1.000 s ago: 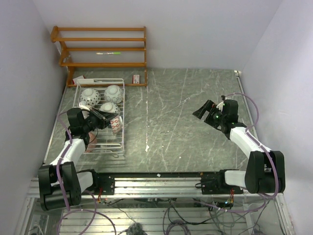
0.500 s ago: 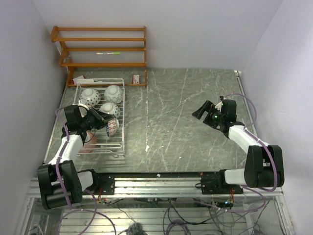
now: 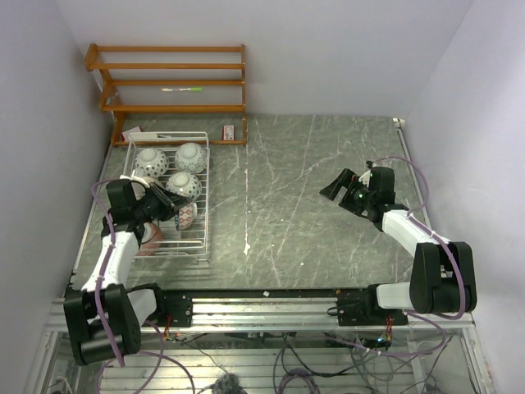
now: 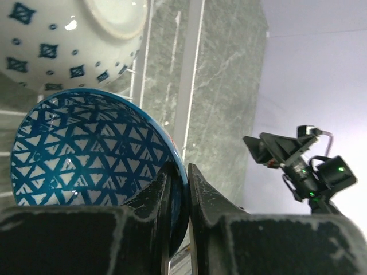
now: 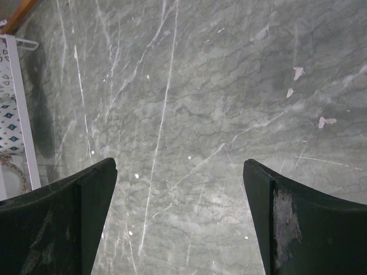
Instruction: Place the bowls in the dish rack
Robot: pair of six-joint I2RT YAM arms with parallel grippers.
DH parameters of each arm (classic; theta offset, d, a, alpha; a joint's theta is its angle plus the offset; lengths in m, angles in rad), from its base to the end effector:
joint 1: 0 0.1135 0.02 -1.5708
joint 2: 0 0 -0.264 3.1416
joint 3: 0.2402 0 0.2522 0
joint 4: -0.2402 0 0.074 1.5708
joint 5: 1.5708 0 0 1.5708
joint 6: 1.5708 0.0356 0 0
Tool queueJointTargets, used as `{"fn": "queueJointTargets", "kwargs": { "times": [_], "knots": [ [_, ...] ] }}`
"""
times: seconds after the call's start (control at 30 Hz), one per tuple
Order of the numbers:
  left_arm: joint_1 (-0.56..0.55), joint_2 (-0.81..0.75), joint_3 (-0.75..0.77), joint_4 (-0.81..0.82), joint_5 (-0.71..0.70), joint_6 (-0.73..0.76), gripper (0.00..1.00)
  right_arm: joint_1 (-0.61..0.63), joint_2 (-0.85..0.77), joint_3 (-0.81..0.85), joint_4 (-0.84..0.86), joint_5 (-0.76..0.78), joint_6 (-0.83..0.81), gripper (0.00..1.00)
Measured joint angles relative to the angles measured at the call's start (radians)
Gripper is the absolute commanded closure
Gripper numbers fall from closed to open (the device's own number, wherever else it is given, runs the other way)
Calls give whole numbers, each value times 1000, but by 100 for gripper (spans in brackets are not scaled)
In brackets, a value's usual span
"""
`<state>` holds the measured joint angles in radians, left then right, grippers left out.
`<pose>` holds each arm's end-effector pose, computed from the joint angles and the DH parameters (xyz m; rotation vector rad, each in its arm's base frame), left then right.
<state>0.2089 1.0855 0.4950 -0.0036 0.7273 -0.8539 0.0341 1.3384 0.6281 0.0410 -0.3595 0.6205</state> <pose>0.2173 0.0219 0.2042 -0.7224 2.0962 -1.1504 0.2676 0.0217 0.1896 0.4690 2.2499 0.7502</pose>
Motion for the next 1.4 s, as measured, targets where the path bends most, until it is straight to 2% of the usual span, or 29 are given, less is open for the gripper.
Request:
{"fn": "queueJointTargets", "kwargs": {
  "times": [0.23, 0.57, 0.73, 0.83, 1.03, 1.3, 1.4],
  "knots": [
    [4, -141, 55, -254, -126, 63, 93, 18, -14, 4, -11, 2, -5, 8],
    [-28, -198, 243, -526, -243, 179, 93, 58, -96, 32, -33, 13, -7, 8],
    [-152, -178, 378, -560, -359, 219, 93, 69, -99, 42, -47, 21, -3, 8],
    [-201, -128, 409, -547, -417, 246, 93, 79, -108, 43, -54, 31, 0, 8],
    [-286, -21, 349, -545, -532, 272, 93, 84, -122, 44, -69, 39, 0, 8],
    [-372, -5, 252, -522, -603, 268, 93, 84, -114, 44, -68, 41, 0, 8],
    [-392, 1, 243, -492, -628, 259, 88, 85, -109, 44, -68, 38, -1, 8]
  ]
}}
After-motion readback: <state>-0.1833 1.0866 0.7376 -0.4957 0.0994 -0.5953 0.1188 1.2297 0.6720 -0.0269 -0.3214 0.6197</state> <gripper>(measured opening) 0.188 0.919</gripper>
